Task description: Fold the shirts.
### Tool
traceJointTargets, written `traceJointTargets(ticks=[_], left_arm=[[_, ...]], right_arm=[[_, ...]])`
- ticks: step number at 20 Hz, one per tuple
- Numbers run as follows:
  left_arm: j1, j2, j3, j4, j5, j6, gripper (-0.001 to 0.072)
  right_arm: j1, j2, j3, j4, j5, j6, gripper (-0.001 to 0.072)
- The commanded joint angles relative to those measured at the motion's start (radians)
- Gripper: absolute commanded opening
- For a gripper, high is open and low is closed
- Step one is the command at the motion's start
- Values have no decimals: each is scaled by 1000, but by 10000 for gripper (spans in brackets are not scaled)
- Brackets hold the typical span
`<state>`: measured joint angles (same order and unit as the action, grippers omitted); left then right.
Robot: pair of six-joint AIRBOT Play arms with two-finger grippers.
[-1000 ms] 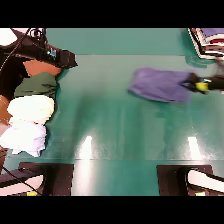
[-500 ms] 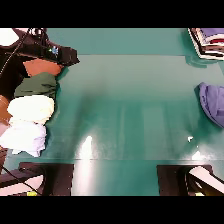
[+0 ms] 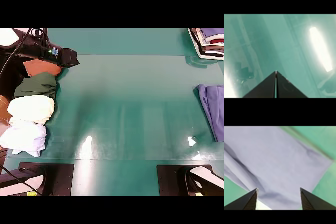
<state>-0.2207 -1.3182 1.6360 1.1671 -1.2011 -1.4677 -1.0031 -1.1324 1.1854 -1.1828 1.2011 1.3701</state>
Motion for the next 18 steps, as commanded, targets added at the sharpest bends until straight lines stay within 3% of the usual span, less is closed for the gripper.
traceJointTargets(ticks=[1,3,6,7,10,11,18], left_arm=[[0,-1,0,0,5,2,29],[0,-1,0,0,-8,1,29],[0,-1,0,-1,-9,1,29],[0,-1,0,0,1,1,29],[0,-1,0,-1,25,1,29],[0,-1,0,-1,30,1,29],[0,-1,0,0,61,1,29]], right_arm=[[58,34,55,147,13,5,593],[187,53,55,245,23,5,593],[456,79,55,243,32,5,592],[542,85,55,237,29,5,558],[767,89,55,239,10,5,115],[826,89,55,238,2,3,14],[1019,89,55,238,-20,1,13]])
